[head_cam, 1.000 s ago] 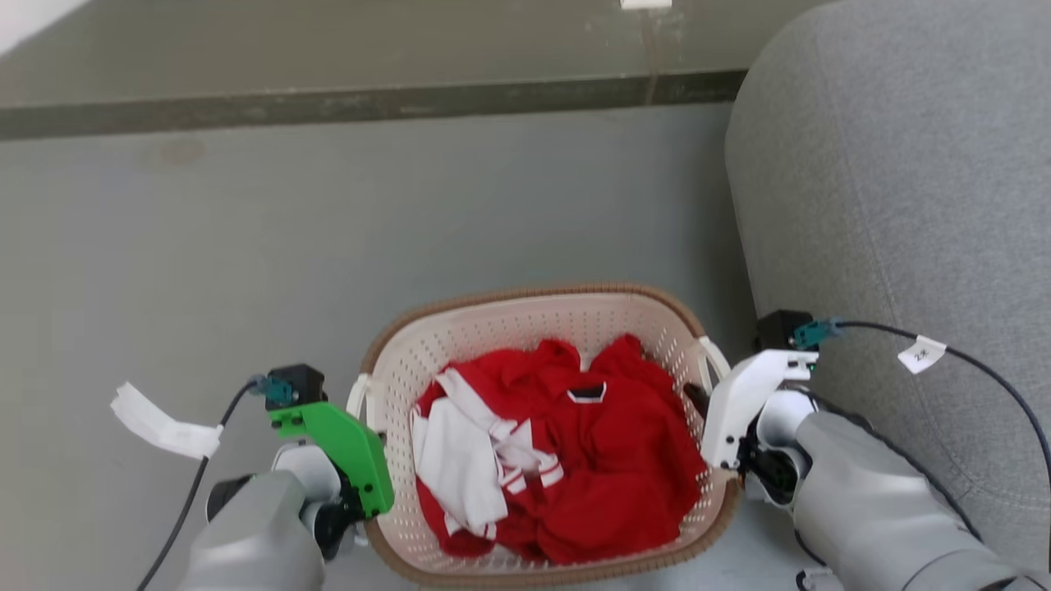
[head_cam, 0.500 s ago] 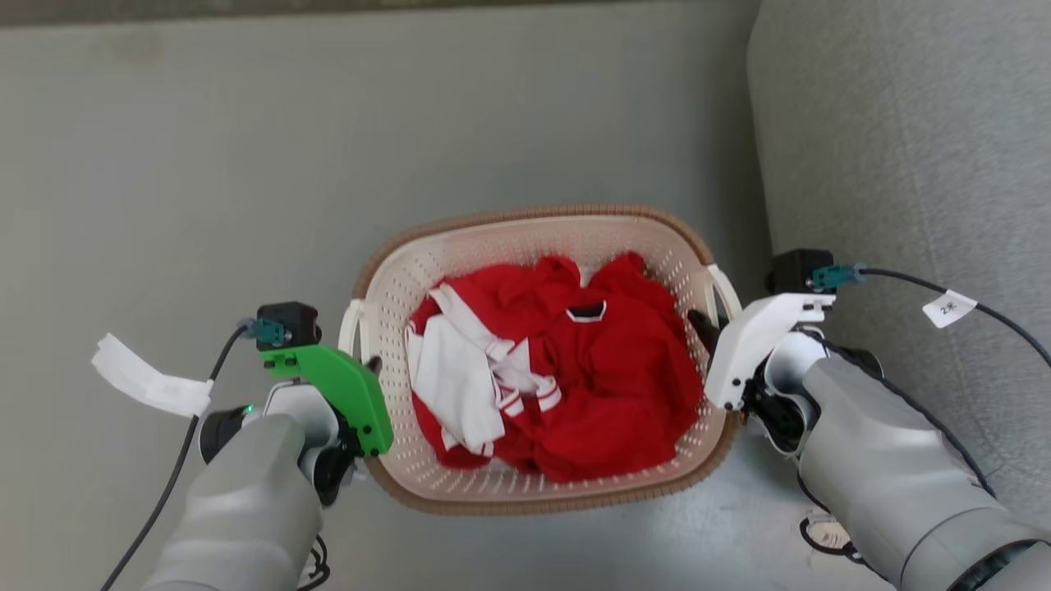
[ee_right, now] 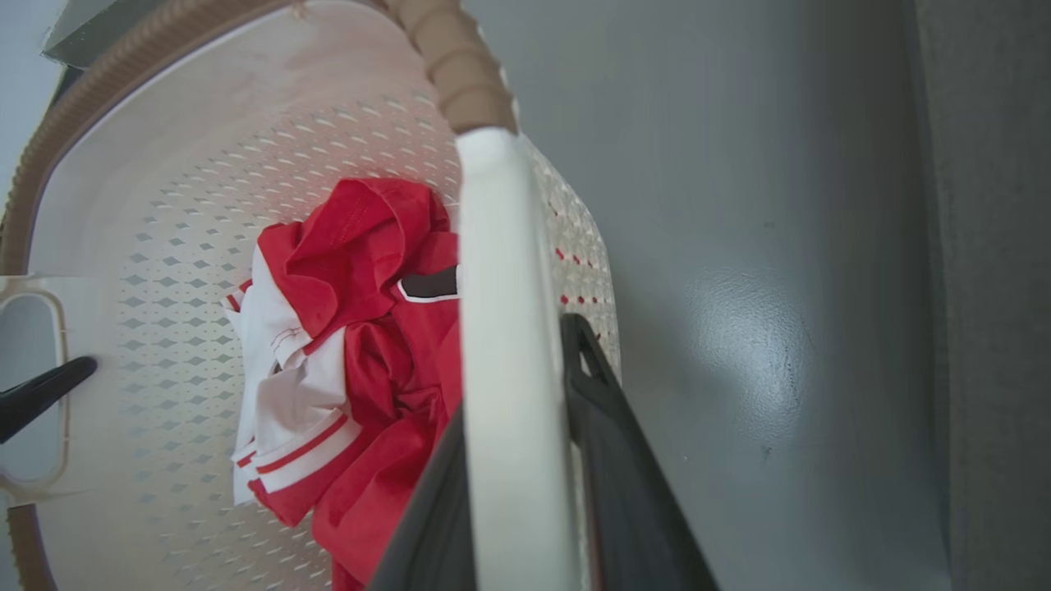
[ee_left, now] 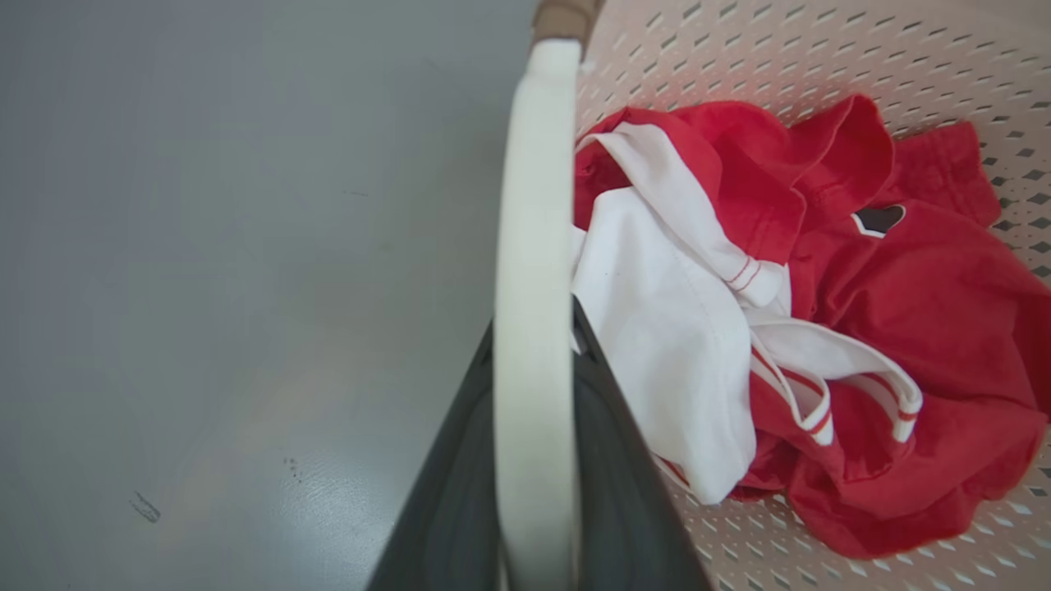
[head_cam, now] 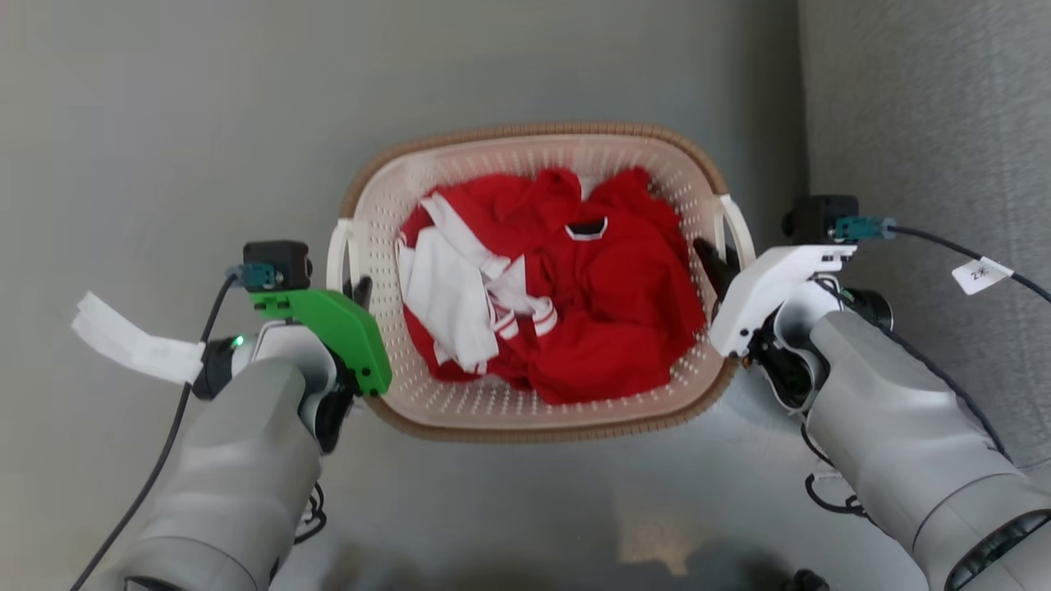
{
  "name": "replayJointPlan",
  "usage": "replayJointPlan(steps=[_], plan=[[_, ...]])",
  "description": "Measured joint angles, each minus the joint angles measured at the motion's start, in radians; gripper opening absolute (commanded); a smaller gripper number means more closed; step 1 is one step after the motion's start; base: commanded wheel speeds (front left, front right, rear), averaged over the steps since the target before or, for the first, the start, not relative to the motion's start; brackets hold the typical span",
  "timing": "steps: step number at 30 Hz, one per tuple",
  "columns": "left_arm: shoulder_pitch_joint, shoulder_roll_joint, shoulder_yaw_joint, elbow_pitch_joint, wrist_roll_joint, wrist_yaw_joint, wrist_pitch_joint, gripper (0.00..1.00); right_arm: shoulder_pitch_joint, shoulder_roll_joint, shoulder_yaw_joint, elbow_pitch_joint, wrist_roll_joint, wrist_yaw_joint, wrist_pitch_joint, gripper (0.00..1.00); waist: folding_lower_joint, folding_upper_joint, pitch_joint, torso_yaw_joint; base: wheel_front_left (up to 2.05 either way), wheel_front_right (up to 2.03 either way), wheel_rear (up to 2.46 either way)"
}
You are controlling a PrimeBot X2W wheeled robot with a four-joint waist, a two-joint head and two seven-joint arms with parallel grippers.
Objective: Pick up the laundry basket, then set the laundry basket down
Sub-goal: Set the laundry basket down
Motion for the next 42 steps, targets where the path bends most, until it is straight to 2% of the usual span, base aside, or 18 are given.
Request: replayJointPlan(steps=[23,30,42], plan=[[-0.072,0.008,-0.033,-0.049,0.000,0.033,-0.080,0.00,-0.058,-0.060,0.056,-0.067,0.021,-0.002,-0.109,0.00,0.0001,0.0000,0.244,0.015,0.00,0.00,0.00],[-0.081,0.008,-0.049,-0.056,-0.002,0.041,-0.087,0.00,-0.063,-0.068,0.070,-0.069,0.037,-0.002,-0.124,0.00,0.0001,0.0000,0.287,0.022,0.00,0.00,0.00],[-0.086,0.009,-0.067,-0.053,-0.010,0.057,-0.094,0.00,-0.074,-0.073,0.104,-0.069,0.059,-0.002,-0.133,0.00,0.0000,0.0000,0.296,0.031,0.00,0.00,0.00]])
